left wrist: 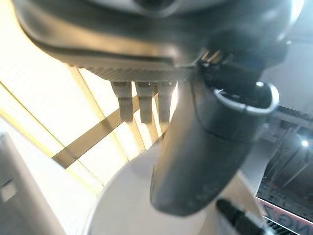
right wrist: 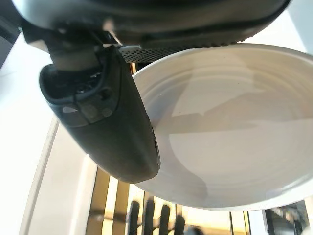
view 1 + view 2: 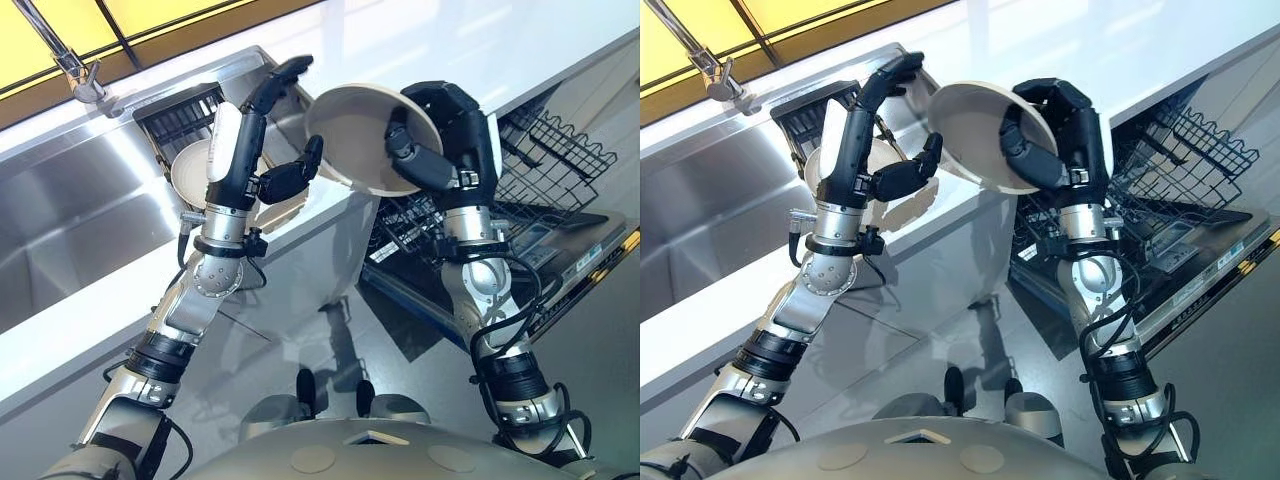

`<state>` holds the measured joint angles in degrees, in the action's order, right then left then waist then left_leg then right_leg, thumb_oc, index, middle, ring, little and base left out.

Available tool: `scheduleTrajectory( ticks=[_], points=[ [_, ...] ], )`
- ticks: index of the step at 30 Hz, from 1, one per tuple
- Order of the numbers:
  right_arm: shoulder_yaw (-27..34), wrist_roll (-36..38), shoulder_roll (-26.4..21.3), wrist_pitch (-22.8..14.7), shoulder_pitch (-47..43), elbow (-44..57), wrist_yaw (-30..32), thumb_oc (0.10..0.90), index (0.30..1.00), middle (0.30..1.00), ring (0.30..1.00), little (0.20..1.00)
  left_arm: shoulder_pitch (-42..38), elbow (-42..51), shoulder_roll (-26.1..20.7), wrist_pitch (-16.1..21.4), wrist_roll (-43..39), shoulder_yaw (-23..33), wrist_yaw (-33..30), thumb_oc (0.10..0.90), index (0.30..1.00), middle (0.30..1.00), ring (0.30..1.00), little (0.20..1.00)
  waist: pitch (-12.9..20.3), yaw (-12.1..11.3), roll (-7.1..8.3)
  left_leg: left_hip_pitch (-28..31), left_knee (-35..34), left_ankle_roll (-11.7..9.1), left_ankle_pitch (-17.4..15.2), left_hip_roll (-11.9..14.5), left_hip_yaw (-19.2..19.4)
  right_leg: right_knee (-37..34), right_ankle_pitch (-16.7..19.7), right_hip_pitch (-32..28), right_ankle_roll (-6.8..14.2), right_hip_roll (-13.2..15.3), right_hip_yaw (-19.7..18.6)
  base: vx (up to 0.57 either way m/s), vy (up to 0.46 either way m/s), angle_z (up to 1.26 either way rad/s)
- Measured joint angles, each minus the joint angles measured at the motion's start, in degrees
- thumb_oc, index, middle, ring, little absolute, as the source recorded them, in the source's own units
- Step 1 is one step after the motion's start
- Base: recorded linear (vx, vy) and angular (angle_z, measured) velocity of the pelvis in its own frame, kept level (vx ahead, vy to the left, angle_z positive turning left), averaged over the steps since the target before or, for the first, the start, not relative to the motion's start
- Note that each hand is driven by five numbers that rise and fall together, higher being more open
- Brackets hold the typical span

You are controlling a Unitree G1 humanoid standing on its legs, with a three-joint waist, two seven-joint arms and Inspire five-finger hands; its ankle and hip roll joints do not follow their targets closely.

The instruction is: Pick up plates and place into dishwasher.

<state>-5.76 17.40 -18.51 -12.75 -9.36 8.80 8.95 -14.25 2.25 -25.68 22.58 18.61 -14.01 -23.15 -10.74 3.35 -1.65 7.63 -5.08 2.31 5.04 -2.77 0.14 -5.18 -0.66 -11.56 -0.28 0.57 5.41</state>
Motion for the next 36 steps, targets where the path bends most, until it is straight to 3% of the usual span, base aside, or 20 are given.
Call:
scheduleTrajectory(
  ticks=[6,13,16,23,26,29,31,34,36],
  points=[
    [4.5,-3.6,-3.2,-1.1,-1.9,-4.8,8.7,0.100,0.300,0.300,0.300,0.200,0.0,-0.3,-0.2,-3.7,-5.9,3.3,1.7,0.800,0.900,0.900,0.900,0.900,0.1,-0.3,0.21,0.2,0.0,0.1,0.0,0.0,-0.3,0.0,0.0,-0.4,0.0,0.0,0.2,0.02,-0.053,0.03],
    [13.3,-24.8,-12.9,-1.9,-7.4,-15.7,28.6,0.100,0.300,0.300,0.300,0.200,0.0,-9.4,-4.1,-6.4,-11.9,8.3,5.6,0.800,0.900,0.900,0.900,0.900,0.1,-1.1,0.21,0.3,0.0,0.1,0.1,-0.2,-1.1,0.0,0.0,-0.8,0.0,-0.1,0.0,0.04,-0.048,0.06],
    [18.5,-27.7,-17.8,-1.0,-8.2,-20.5,32.0,0.100,0.300,0.300,0.300,0.200,1.5,-10.8,-4.5,-6.7,-17.8,12.3,9.5,0.800,0.900,0.900,0.900,0.900,0.1,-1.8,0.21,0.3,0.0,0.1,0.1,-0.2,-1.5,0.0,0.0,-1.1,0.0,-0.1,0.1,0.10,-0.035,0.06],
    [25.6,-25.1,-20.5,2.8,-7.9,-35.9,33.1,0.100,0.300,0.300,0.300,0.200,5.9,-12.9,-4.5,-7.4,-26.0,18.9,14.0,0.800,0.900,0.900,0.900,0.900,0.1,-2.0,0.14,1.7,-0.1,0.0,0.0,-0.4,-2.2,0.0,-0.4,-2.8,0.4,0.2,0.7,0.13,0.011,0.07],
    [25.4,-25.0,-22.2,4.0,-7.9,-41.3,32.8,0.100,0.300,0.300,0.300,0.200,6.0,-14.6,-4.5,-7.4,-26.5,18.7,14.0,0.800,0.900,0.900,0.900,0.900,-0.2,-1.9,-0.40,1.3,0.0,0.0,0.2,-0.5,-2.6,0.0,-0.5,-2.5,0.4,0.3,1.1,-0.05,0.010,0.07],
    [21.0,-24.5,-26.8,4.5,-10.4,-47.0,32.9,0.100,0.300,0.300,0.300,0.200,4.8,-15.5,-5.4,-7.1,-26.5,18.2,12.8,0.800,0.900,0.900,0.900,0.900,-0.8,-1.8,-1.70,-2.9,0.1,-0.2,1.6,-0.2,-3.1,1.4,-0.4,2.3,0.4,-0.2,1.2,-0.22,-0.078,0.03],
    [17.5,-24.1,-29.9,4.9,-15.3,-51.2,31.9,0.100,0.300,0.300,0.300,0.200,1.5,-17.6,-10.3,-7.0,-25.4,16.9,12.8,0.800,0.900,0.900,0.900,0.900,-2.9,-1.8,-2.43,-7.0,1.1,-0.2,2.6,0.3,-3.3,2.3,0.6,6.3,-0.3,-0.5,1.4,-0.14,-0.093,0.03],
    [14.7,-23.5,-31.0,5.3,-22.2,-54.2,31.5,0.100,0.300,0.300,0.300,0.200,-5.0,-23.1,-19.5,-6.7,-25.1,16.1,12.8,0.800,0.900,0.900,0.900,0.900,-8.0,-2.2,-2.49,-10.0,2.0,-1.1,3.4,1.2,-3.6,2.4,1.7,8.8,-1.0,-1.4,1.7,-0.11,-0.079,0.04],
    [12.5,-23.0,-32.1,5.3,-25.2,-56.2,30.9,0.100,0.300,0.300,0.300,0.200,-8.0,-26.7,-22.8,-6.3,-25.2,16.0,12.3,0.800,0.900,0.900,0.900,0.900,-9.9,-3.0,-2.54,-11.9,3.0,-1.8,3.1,1.7,-3.5,3.4,1.7,10.7,-1.0,-1.9,1.7,-0.05,-0.025,-0.01]
  ],
)
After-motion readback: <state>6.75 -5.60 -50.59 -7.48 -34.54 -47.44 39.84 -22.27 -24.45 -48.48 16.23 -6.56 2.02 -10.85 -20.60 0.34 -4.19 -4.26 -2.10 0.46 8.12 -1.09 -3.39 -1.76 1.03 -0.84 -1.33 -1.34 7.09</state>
